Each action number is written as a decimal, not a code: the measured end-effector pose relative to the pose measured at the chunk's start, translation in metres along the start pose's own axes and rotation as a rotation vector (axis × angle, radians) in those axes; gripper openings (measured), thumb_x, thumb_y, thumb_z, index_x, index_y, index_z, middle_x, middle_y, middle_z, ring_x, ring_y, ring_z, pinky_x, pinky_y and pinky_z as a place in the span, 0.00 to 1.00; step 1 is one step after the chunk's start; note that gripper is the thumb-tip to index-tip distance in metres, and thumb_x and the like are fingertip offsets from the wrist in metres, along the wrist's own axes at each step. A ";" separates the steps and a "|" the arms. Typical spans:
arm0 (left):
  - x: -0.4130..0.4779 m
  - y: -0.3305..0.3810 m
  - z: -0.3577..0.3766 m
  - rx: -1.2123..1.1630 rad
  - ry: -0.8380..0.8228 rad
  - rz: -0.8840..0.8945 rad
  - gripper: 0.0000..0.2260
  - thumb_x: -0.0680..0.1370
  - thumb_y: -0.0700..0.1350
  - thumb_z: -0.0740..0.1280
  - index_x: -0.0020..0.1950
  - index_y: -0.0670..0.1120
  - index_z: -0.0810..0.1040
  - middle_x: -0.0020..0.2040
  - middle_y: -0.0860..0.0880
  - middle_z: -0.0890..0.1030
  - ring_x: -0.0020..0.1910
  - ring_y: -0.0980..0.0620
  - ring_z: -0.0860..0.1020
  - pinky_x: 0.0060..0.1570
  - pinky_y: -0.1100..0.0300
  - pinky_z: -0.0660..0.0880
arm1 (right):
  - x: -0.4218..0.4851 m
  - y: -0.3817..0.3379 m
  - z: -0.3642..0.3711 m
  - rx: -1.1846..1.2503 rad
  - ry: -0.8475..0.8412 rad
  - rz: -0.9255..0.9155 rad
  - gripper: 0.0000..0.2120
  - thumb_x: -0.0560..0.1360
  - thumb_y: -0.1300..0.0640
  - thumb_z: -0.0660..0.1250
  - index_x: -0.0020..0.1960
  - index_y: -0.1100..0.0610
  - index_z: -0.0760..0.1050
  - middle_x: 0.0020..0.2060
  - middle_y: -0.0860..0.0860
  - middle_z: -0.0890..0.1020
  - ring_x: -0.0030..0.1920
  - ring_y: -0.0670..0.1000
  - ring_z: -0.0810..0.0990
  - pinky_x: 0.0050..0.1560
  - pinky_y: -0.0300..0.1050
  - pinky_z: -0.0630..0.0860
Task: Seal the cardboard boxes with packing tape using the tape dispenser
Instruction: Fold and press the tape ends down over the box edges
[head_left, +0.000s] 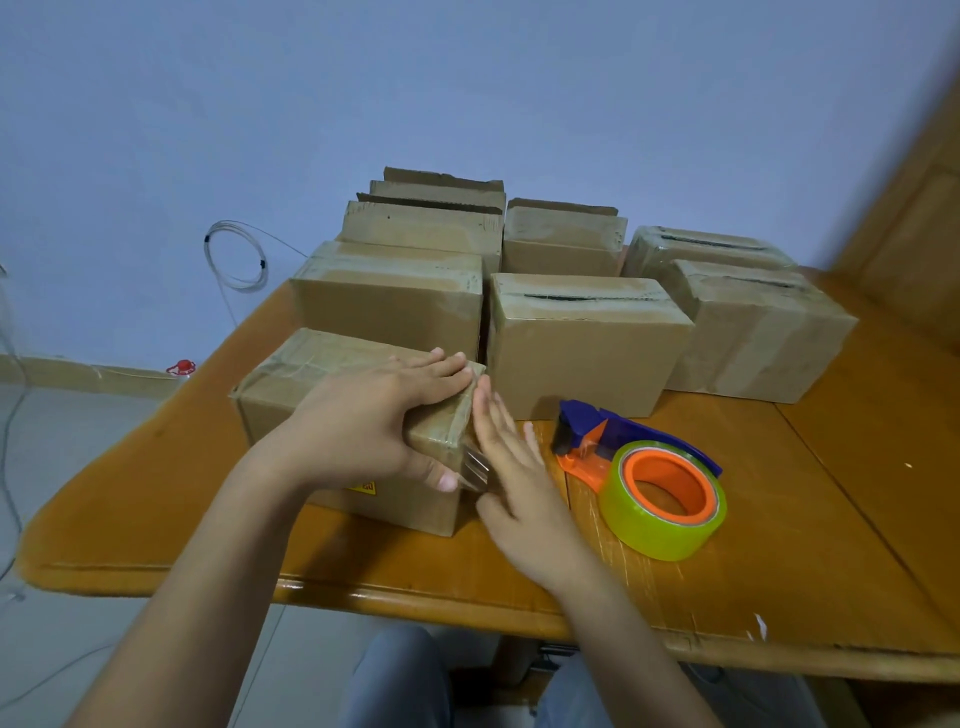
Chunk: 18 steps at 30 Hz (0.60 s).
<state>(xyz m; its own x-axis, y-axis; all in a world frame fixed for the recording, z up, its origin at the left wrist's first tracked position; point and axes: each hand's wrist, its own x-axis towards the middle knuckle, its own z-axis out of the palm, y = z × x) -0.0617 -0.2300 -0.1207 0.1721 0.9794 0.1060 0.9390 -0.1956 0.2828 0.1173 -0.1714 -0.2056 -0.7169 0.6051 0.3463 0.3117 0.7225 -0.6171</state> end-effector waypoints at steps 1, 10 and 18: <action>-0.001 0.000 0.000 -0.005 0.005 -0.005 0.50 0.57 0.77 0.57 0.76 0.59 0.54 0.73 0.67 0.51 0.72 0.70 0.46 0.70 0.64 0.53 | -0.002 0.001 0.000 0.016 0.067 -0.007 0.39 0.73 0.66 0.55 0.75 0.43 0.42 0.75 0.35 0.47 0.75 0.38 0.43 0.75 0.45 0.40; 0.000 0.001 0.001 0.022 0.018 -0.011 0.51 0.56 0.77 0.55 0.76 0.59 0.53 0.72 0.68 0.50 0.71 0.71 0.45 0.67 0.66 0.54 | -0.002 0.008 0.001 0.311 0.055 0.031 0.34 0.73 0.67 0.54 0.71 0.38 0.56 0.71 0.30 0.57 0.75 0.37 0.50 0.76 0.50 0.47; -0.002 0.001 -0.001 0.053 0.020 -0.002 0.49 0.57 0.78 0.53 0.75 0.62 0.49 0.72 0.69 0.48 0.70 0.72 0.42 0.64 0.70 0.53 | 0.001 0.007 -0.007 0.385 0.521 0.113 0.23 0.73 0.66 0.58 0.60 0.44 0.75 0.57 0.42 0.79 0.60 0.38 0.75 0.60 0.34 0.71</action>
<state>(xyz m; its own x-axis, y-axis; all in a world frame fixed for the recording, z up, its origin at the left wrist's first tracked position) -0.0608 -0.2320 -0.1199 0.1644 0.9784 0.1249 0.9541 -0.1899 0.2317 0.1228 -0.1633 -0.2049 -0.2668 0.8227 0.5019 0.0528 0.5325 -0.8448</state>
